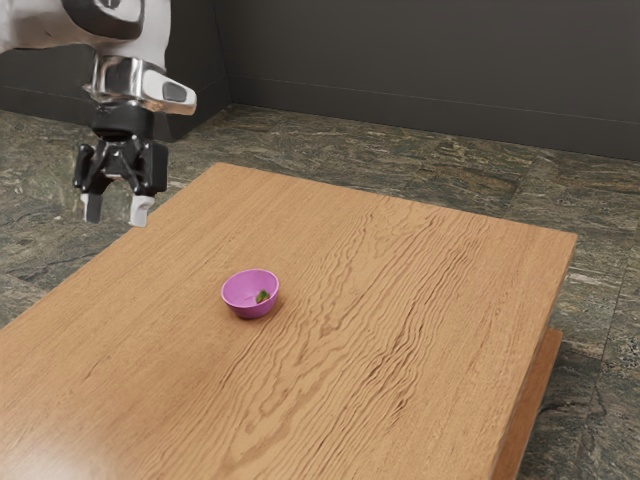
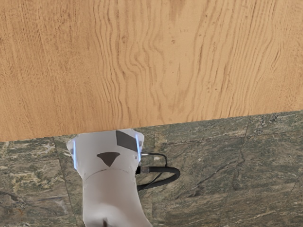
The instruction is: Take strawberry from the bowl
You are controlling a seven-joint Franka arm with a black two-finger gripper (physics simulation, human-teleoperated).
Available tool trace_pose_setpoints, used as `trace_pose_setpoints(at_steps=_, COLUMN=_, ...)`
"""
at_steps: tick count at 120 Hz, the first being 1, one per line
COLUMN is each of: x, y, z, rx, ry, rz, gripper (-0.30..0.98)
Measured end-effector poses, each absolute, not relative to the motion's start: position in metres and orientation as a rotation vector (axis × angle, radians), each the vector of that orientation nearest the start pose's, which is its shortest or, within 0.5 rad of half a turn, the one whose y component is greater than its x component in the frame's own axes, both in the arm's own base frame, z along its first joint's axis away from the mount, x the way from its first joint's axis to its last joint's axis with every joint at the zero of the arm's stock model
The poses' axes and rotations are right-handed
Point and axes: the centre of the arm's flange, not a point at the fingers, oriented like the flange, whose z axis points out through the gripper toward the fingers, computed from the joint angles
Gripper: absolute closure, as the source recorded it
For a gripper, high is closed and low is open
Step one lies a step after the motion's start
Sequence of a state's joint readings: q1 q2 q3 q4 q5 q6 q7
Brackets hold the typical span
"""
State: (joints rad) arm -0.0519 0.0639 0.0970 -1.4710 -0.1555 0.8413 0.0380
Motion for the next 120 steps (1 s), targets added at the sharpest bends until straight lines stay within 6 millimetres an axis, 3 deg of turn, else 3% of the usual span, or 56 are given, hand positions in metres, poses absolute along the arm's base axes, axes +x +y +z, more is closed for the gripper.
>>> trace_pose_setpoints(at_steps=5, x=0.504, y=0.006, z=0.583, rx=-3.185, ry=0.05, rz=0.973, gripper=0.0)
trace_pose_setpoints(at_steps=16, x=0.542, y=0.02, z=0.562, rx=-3.266, ry=-0.01, rz=0.691, gripper=0.0)
trace_pose_setpoints(at_steps=29, x=0.626, y=0.027, z=0.477, rx=-3.268, ry=-0.05, rz=0.547, gripper=0.0)
trace_pose_setpoints(at_steps=43, x=0.668, y=0.045, z=0.402, rx=-3.3, ry=-0.137, rz=0.439, gripper=0.0)
trace_pose_setpoints(at_steps=56, x=0.684, y=0.051, z=0.369, rx=-3.323, ry=-0.177, rz=0.34, gripper=0.06)
trace_pose_setpoints(at_steps=69, x=0.683, y=0.05, z=0.336, rx=-3.35, ry=-0.214, rz=0.312, gripper=0.15)
trace_pose_setpoints(at_steps=102, x=0.691, y=0.05, z=0.294, rx=-3.391, ry=-0.278, rz=0.245, gripper=0.3)
trace_pose_setpoints(at_steps=120, x=0.692, y=0.053, z=0.286, rx=-3.393, ry=-0.291, rz=0.235, gripper=0.35)
